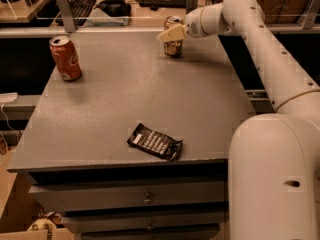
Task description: Move orange can near coke can
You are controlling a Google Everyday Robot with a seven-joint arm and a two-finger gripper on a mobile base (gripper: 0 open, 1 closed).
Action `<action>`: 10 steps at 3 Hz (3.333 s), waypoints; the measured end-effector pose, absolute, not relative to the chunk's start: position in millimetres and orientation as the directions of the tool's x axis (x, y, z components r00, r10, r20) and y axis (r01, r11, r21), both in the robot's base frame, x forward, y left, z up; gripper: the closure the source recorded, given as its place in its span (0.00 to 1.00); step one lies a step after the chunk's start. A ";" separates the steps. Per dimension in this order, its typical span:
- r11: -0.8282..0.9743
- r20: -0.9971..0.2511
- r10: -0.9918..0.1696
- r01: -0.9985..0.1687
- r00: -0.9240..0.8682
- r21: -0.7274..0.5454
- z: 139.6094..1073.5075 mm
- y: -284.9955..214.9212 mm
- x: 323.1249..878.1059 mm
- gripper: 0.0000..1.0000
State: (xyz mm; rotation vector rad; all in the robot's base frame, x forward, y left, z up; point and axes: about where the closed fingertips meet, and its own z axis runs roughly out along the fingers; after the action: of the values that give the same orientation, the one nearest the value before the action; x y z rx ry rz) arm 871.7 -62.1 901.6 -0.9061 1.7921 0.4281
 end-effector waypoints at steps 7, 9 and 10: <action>0.251 -0.958 -0.264 -0.951 0.115 -0.183 961.7 140.2 729.9 1.00; 0.199 -0.967 -0.226 -0.966 0.120 -0.166 941.9 192.6 723.6 0.82; 0.190 -0.964 -0.242 -0.970 0.105 -0.154 927.9 198.1 722.4 0.51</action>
Offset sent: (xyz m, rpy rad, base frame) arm -0.0486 0.0057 0.0592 0.0681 -0.0544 0.1089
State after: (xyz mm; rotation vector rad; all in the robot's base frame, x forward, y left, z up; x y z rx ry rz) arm 722.4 198.1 927.9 -1.2746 1.3667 0.8391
